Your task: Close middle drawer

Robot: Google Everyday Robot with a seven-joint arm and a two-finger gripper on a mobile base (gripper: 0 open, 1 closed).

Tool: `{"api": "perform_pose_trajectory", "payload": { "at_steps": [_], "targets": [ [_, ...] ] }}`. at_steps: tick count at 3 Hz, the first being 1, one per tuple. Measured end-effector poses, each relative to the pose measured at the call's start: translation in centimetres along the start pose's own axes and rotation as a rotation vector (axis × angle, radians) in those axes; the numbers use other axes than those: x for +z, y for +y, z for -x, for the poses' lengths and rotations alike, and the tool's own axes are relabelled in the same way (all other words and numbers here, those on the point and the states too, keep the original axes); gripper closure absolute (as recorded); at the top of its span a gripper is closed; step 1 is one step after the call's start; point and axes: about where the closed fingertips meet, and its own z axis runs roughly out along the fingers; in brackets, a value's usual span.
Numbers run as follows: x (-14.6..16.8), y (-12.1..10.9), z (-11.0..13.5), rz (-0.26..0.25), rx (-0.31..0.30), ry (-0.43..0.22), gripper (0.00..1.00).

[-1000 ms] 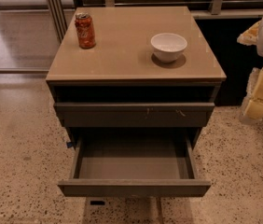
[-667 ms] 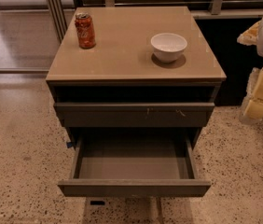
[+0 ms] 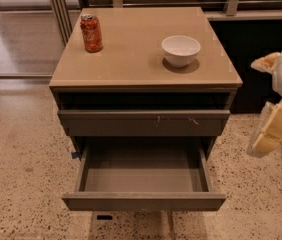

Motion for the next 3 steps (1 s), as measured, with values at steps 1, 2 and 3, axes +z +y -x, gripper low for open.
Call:
{"api": "perform_pose_trajectory", "payload": {
  "at_steps": [1,2,3],
  "targets": [
    [7.9,3.3,-2.2,0.092,0.115,-0.161,0.0],
    [16.2,2.9,-0.5,0.152,0.204,-0.384,0.0],
    [19.1,1.4,-0.5,0.136,0.262,-0.439,0.19]
  ]
}}
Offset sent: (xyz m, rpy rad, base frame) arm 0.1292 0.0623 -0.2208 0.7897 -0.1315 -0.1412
